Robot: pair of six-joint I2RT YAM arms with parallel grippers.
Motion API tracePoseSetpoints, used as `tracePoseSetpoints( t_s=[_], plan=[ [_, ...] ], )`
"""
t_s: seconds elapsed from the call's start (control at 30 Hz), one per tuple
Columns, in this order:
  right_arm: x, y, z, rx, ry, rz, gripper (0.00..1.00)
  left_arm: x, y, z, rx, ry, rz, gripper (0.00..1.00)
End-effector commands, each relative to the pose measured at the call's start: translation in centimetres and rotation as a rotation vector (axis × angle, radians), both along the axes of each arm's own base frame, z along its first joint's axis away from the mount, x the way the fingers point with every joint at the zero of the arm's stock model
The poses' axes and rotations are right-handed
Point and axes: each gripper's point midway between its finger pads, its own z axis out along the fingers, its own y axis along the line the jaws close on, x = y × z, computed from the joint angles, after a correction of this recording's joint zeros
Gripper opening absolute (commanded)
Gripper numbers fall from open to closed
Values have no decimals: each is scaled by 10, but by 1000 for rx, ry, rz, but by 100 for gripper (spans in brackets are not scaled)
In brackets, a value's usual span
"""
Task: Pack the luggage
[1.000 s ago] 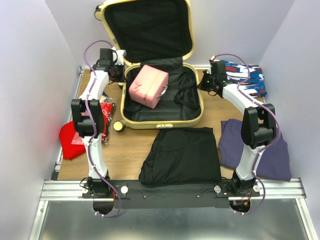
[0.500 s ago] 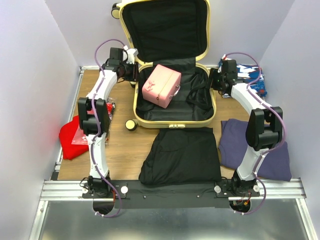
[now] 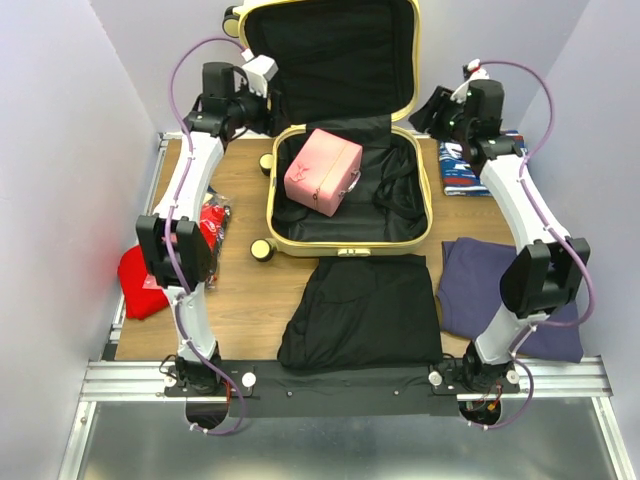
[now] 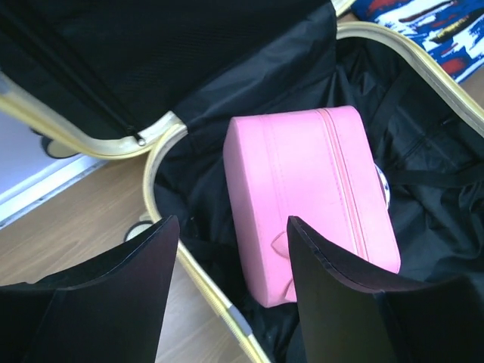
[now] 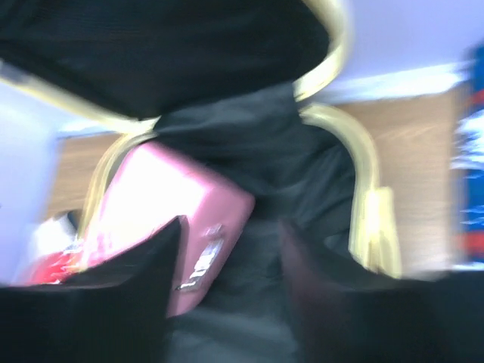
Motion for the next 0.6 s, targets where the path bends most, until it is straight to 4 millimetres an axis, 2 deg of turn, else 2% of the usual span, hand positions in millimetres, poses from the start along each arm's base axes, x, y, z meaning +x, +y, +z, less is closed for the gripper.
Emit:
tracePoseSetpoints(
  t_s=[0.0, 0.13, 0.23, 0.4, 0.57],
  plan=[
    [-15, 65, -68, 213, 259, 136, 45, 2, -23, -37, 21, 91, -36, 66],
    [-21, 83, -106, 147, 323, 138, 28, 7, -26, -42, 45, 94, -11, 62],
    [-25, 91, -133, 66, 356, 128, 22, 13, -23, -53, 83, 102, 39, 60],
    [-31, 106, -166, -37, 393, 127, 16, 23, -14, -77, 135, 135, 119, 59],
    [-34, 116, -194, -75, 437, 132, 15, 25, -18, -87, 132, 161, 116, 58]
  ],
)
